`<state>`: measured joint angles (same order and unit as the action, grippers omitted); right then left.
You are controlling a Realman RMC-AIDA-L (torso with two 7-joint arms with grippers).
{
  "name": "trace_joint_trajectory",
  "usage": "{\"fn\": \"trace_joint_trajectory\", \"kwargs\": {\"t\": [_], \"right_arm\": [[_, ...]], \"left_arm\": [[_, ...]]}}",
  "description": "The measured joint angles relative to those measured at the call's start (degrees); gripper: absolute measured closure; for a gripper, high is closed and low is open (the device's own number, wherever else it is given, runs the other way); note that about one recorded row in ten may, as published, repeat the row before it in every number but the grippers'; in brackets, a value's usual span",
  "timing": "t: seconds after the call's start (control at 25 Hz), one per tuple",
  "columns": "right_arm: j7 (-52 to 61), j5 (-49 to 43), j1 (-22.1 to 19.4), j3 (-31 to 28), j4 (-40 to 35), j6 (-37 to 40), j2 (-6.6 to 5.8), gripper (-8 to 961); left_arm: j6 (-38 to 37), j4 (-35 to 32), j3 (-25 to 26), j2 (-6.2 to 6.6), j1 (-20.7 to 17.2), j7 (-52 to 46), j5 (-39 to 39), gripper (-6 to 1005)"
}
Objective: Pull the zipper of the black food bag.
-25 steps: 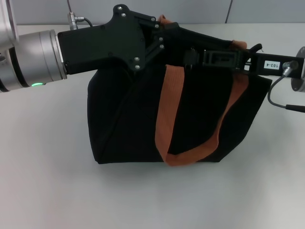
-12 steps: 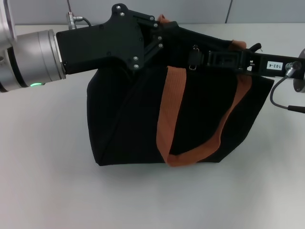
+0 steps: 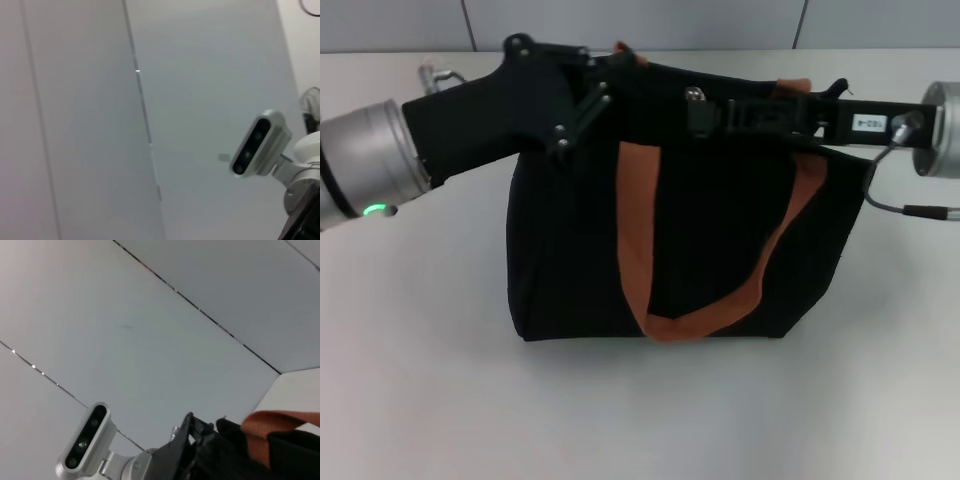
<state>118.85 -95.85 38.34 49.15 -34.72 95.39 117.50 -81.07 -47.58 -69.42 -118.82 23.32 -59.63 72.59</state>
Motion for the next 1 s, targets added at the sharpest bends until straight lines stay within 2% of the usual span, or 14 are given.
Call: {"fn": "trace_joint_trajectory", "kwargs": {"t": [0.24,0.64,1.0], "right_arm": [[3.1,-0.7,2.3,4.0,0.0,-4.4,-0.08,956],[7.6,-3.5,3.9,4.7,-0.3,-7.1,-0.16,956],[10.1,-6.4,4.9,5.3,-0.1,-8.3,-0.04,956]], "left_arm": [[-1.4,5.8,0.2,-0.01,-2.2,5.1,-5.2,970],[-4.1,15.2,0.2,-0.10,-3.7,14.0,-12.3,969],[-5.0,17.9,0.3,-0.16,-3.7,16.4,-13.5,970]]}}
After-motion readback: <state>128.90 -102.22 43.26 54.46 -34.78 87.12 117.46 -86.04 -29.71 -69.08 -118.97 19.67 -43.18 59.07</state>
